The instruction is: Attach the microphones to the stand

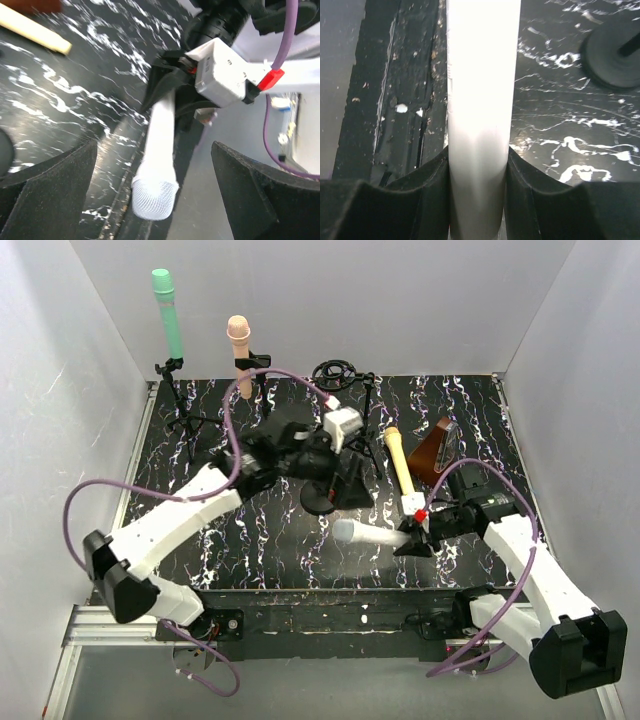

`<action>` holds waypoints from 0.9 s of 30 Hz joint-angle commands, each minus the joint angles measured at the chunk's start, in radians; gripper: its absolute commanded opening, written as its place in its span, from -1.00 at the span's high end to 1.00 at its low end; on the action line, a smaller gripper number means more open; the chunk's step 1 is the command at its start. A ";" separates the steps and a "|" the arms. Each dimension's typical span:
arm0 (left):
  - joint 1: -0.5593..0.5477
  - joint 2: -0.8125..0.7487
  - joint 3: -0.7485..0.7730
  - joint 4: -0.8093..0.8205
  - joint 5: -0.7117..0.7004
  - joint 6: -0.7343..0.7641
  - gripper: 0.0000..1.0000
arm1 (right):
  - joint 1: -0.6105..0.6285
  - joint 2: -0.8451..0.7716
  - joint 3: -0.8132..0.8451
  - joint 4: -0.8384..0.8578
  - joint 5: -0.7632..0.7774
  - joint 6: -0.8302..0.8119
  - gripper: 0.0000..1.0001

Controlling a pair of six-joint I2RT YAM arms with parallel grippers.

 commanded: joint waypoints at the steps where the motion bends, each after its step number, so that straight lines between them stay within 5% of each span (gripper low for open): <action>1: 0.081 -0.122 0.035 0.007 -0.093 0.075 -0.96 | -0.061 0.026 0.134 -0.066 -0.135 0.032 0.97; 13: 0.158 -0.378 -0.099 0.001 -0.334 0.374 -0.96 | -0.200 0.167 0.402 -0.079 -0.306 0.215 0.97; 20: 0.237 -0.432 -0.277 0.134 -0.305 0.443 -0.96 | -0.203 0.191 0.465 0.039 -0.287 0.351 0.97; 27: 0.348 -0.472 -0.507 0.487 -0.145 0.555 -0.97 | -0.203 0.215 0.487 0.160 -0.263 0.460 0.97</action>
